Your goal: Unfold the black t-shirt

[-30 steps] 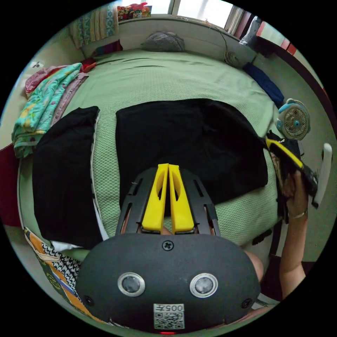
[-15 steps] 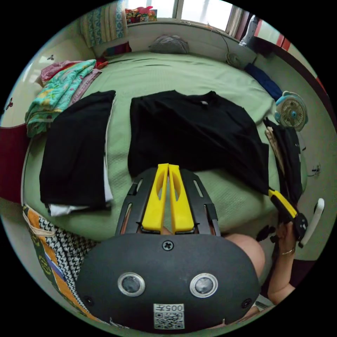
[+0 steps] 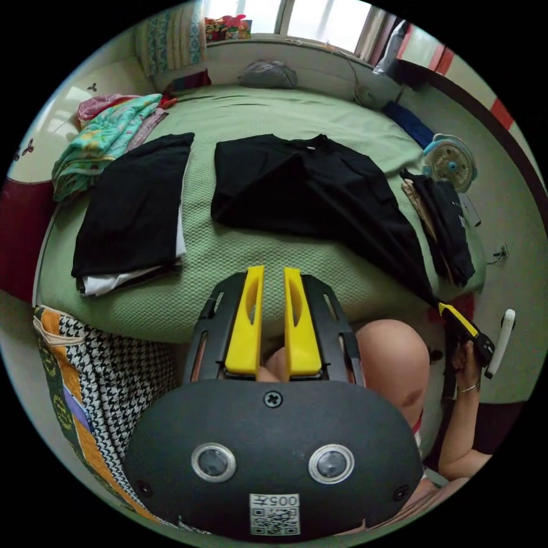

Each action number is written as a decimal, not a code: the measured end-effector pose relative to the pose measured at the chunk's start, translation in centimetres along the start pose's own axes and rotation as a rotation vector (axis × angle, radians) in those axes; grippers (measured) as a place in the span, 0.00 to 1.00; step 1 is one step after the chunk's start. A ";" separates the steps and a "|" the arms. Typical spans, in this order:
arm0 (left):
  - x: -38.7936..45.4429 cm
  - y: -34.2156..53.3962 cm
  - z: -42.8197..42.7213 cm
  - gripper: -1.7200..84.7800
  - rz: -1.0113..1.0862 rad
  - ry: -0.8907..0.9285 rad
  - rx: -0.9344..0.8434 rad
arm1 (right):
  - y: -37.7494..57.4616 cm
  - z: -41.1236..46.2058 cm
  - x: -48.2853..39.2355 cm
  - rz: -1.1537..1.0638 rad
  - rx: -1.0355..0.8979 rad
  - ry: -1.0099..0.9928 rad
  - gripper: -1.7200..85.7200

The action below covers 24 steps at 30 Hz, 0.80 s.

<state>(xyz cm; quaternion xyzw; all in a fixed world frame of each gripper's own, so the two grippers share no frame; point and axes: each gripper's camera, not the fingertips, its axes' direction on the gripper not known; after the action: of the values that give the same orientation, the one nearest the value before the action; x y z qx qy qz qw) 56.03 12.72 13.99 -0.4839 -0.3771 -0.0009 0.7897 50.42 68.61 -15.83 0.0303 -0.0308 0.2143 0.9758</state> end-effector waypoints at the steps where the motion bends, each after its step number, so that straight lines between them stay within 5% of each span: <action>1: 0.6 0.2 -0.4 0.11 0.014 0.004 0.007 | 0.7 0.0 0.4 0.004 -0.005 -0.009 0.00; 24: 5.4 -7.4 0.4 0.14 0.166 -0.071 0.051 | 1.0 1.5 -0.1 -0.111 -0.095 0.089 0.00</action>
<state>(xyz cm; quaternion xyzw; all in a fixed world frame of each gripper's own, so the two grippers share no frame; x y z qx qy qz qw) 56.97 11.03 22.92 -0.4929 -0.3633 0.0916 0.7853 49.83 69.32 -14.27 -0.0239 0.0044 0.1591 0.9870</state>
